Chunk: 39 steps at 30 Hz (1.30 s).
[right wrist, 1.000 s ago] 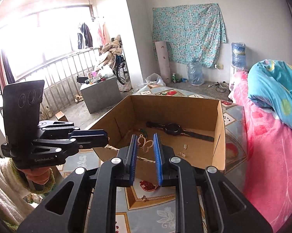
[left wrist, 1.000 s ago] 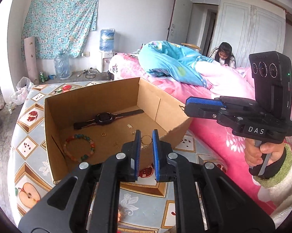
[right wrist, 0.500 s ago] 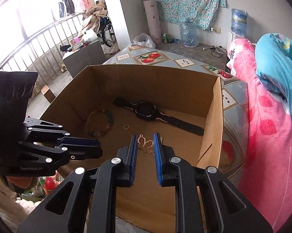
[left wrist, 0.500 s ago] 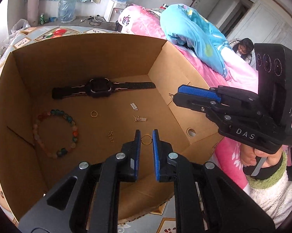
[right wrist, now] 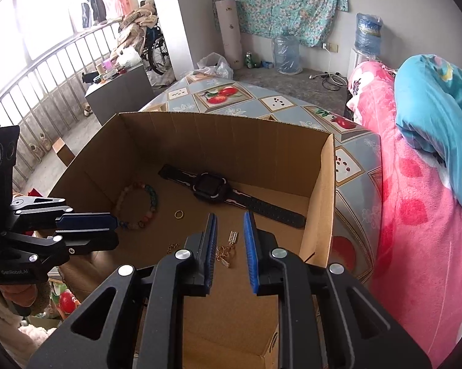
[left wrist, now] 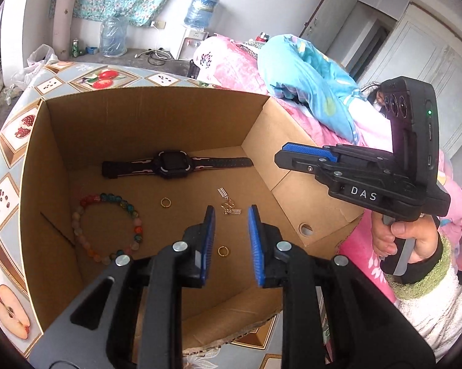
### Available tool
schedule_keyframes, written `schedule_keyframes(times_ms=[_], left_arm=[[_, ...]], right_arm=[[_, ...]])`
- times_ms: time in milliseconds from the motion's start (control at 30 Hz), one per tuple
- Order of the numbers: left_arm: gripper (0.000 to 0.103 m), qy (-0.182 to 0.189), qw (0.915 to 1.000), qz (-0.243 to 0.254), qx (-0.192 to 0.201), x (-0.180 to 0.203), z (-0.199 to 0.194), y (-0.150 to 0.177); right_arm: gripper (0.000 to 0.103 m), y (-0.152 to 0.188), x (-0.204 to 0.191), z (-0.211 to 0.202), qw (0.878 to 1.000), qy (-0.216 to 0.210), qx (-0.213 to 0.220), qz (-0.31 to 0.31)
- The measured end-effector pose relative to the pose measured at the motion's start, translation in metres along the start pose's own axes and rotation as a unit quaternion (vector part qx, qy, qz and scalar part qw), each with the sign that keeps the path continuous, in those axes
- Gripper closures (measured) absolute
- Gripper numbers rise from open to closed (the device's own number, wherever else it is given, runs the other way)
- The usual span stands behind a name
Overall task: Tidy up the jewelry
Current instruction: 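Open the right gripper to drop the gold chain into the box, then withdraw the right tool from the box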
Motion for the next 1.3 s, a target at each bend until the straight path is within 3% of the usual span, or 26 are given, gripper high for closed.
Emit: schedule_keyframes(times_ms=[233,333,433,500,633,800,967,1100,1300], left_arm=[[0.08,-0.02,0.9974,0.022,0.065,0.006,-0.043,0.006],[0.077,-0.027,0.994,0.042,0.097,0.011,-0.068,0.014],[0.076,-0.025,0.991,0.058,0.118,0.013,-0.093,0.029],[0.076,-0.02,0.9896,0.066,0.126,0.014,-0.107,0.043],[0.075,-0.012,0.99,0.076,0.118,0.011,-0.125,0.074],[0.074,-0.023,0.9941,0.077,0.072,0.005,-0.116,0.114],[0.073,-0.069,0.9952,0.063,0.028,-0.003,-0.084,0.144],[0.073,-0.084,0.9945,0.06,0.016,-0.007,-0.071,0.158],[0.073,-0.118,0.9891,0.086,0.019,-0.006,-0.067,0.165]], right_arm=[[0.084,0.004,-0.007,-0.032,0.999,-0.009,0.038,0.01],[0.072,0.012,-0.017,-0.058,0.997,-0.023,0.074,0.011],[0.07,0.027,-0.032,-0.087,0.993,-0.033,0.111,0.008],[0.068,0.042,-0.043,-0.105,0.99,-0.041,0.134,0.007],[0.054,0.083,-0.068,-0.126,0.985,-0.047,0.163,-0.005],[0.042,0.139,-0.09,-0.098,0.991,-0.039,0.127,0.03],[0.042,0.187,-0.099,-0.038,0.995,0.033,0.06,0.074],[0.04,0.2,-0.099,-0.015,0.993,0.07,0.048,0.088],[0.027,0.208,-0.104,-0.003,0.989,0.108,0.048,0.093]])
Point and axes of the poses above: each gripper's, at about its wrist camera, not at the fingertips, and z roughly the way its jaws point, x to its right, y to its underside, the point moved 2 cm from there along z, roughly the way its jaws point, and after that the axes turned 4 degrees about -y, right-handed, at the moved point
